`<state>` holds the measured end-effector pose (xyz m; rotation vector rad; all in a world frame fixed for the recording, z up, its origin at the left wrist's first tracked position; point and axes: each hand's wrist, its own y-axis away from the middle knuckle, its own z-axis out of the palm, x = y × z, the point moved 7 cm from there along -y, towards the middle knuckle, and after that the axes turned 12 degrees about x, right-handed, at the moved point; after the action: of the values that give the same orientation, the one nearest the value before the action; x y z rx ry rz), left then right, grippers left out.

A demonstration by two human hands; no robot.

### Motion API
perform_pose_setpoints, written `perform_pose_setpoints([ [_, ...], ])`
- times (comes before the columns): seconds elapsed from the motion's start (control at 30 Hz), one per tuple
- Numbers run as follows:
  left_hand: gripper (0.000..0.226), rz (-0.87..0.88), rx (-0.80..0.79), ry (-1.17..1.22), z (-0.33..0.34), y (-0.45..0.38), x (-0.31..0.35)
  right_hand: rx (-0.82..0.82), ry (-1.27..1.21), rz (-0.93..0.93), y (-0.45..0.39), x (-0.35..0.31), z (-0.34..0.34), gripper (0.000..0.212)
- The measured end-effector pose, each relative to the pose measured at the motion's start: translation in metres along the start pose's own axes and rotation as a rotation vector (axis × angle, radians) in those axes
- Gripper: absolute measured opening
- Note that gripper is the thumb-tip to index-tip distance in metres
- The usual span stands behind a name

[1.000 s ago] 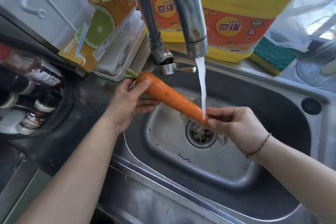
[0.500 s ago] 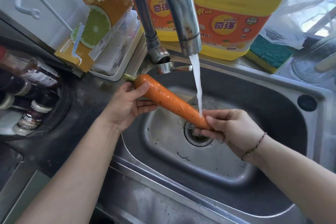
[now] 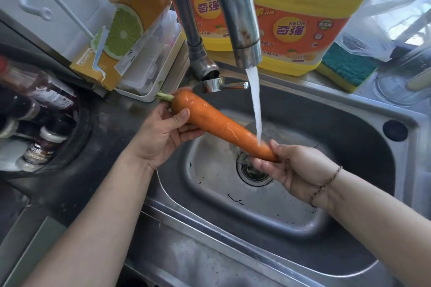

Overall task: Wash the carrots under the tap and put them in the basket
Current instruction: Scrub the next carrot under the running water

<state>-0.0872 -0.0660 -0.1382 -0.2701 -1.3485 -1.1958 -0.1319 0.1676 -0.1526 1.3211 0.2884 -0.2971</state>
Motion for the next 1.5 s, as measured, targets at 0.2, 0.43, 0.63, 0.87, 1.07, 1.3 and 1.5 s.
perform_pose_setpoints([
  [0.2, 0.088, -0.040, 0.127, 0.016, 0.002, 0.006, -0.003, -0.054, 0.105, -0.247, 0.002, -0.011, 0.000, 0.022],
  [0.43, 0.032, -0.074, 0.460, -0.028, -0.005, 0.004, -0.007, -0.055, 0.327, -0.640, 0.013, -0.026, 0.006, 0.035],
  [0.63, 0.028, -0.135, 0.477, -0.020, -0.001, 0.008, -0.008, 0.101, 0.656, -1.061, 0.026, -0.037, 0.005, 0.027],
  [0.87, 0.029, -0.173, 0.519, -0.048, -0.003, 0.011, -0.015, 0.025, 0.597, -0.922, 0.019, -0.044, 0.008, 0.018],
  [1.07, 0.041, -0.189, 0.474, -0.056, 0.003, 0.011, -0.020, 0.065, 0.447, -0.756, 0.007, -0.043, -0.003, 0.008],
  [1.3, 0.047, -0.341, 0.138, 0.005, 0.005, 0.017, -0.017, -0.083, 0.619, -0.391, -0.004, -0.028, -0.017, 0.040],
  [1.5, 0.042, -0.362, 0.292, 0.034, 0.008, 0.014, -0.026, 0.014, 0.839, -0.577, 0.006, -0.035, 0.009, 0.017],
])
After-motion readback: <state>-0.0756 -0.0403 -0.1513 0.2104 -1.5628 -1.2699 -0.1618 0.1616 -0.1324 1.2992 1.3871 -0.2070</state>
